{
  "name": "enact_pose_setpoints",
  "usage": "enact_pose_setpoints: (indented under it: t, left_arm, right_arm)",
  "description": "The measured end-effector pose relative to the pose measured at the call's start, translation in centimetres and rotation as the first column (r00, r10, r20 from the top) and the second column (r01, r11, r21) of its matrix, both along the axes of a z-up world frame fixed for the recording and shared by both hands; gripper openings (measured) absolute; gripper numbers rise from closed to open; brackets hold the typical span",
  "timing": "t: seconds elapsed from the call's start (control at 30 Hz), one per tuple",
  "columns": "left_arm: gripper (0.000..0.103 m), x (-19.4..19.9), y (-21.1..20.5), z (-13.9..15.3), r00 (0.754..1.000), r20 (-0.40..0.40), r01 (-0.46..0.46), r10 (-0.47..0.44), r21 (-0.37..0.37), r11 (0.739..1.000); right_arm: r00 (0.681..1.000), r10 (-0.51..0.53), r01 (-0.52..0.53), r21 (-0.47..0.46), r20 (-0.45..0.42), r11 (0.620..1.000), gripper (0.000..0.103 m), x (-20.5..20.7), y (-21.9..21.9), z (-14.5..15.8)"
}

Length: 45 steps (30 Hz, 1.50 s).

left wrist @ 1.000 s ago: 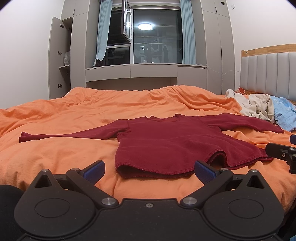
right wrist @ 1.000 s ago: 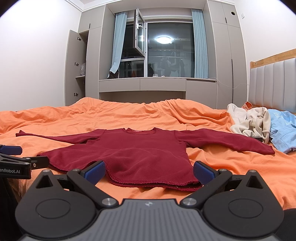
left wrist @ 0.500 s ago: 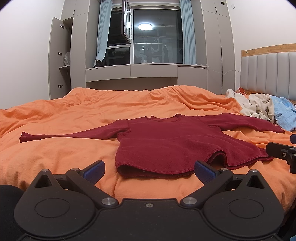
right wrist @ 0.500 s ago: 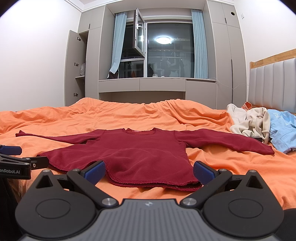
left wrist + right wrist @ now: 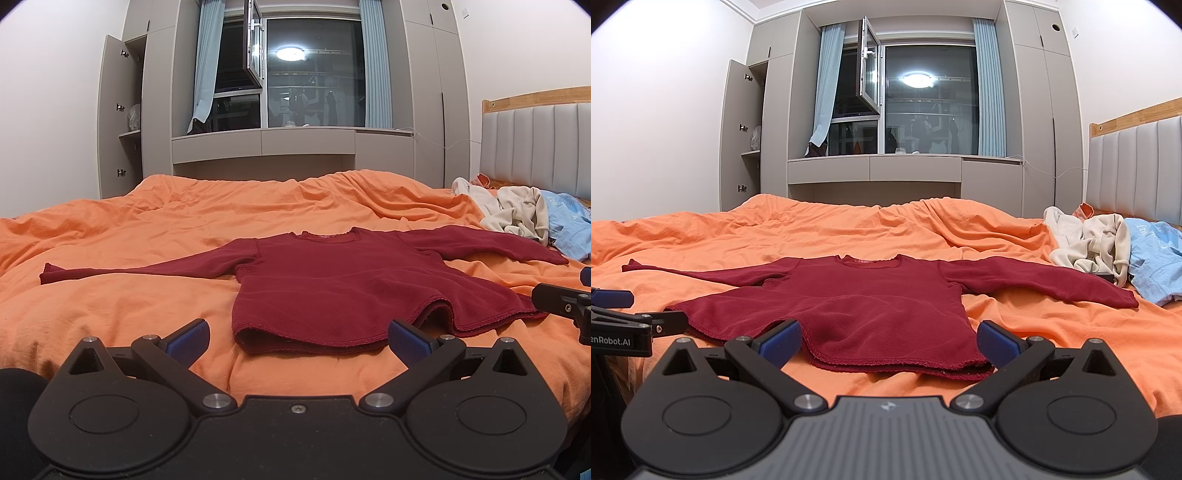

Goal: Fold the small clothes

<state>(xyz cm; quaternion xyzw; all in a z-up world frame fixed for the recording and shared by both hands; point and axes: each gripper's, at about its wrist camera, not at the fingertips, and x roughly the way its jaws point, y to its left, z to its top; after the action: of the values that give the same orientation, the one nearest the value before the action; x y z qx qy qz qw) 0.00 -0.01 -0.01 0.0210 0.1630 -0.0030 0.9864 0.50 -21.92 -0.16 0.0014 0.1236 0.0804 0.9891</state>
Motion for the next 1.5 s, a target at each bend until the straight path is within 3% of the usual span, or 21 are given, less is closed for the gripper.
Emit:
enact_pose_setpoints:
  t: [0.73,1.13,1.5]
  left_arm:
    - [0.102,0.0,0.0,0.0,1.0,0.0,0.0,0.0,0.002,1.0]
    - [0.102,2.9,0.1,1.1,0.995,-0.076,0.057,-0.059,-0.029,0.998]
    - [0.102,11.0,-0.9,5.4,0.989,-0.11,0.092,-0.094,-0.029,0.995]
  right_arm:
    - [1.0,0.0,0.0,0.001,-0.016,1.0,0.103,0.4,0.1,-0.4]
    - [0.983,-0.022,0.029,0.037,-0.182,0.999,0.103,4.2,-2.5,0.8]
    - [0.924,-0.161,0.227,0.158,-0.346,0.961,0.103,13.2,-10.4,2.1]
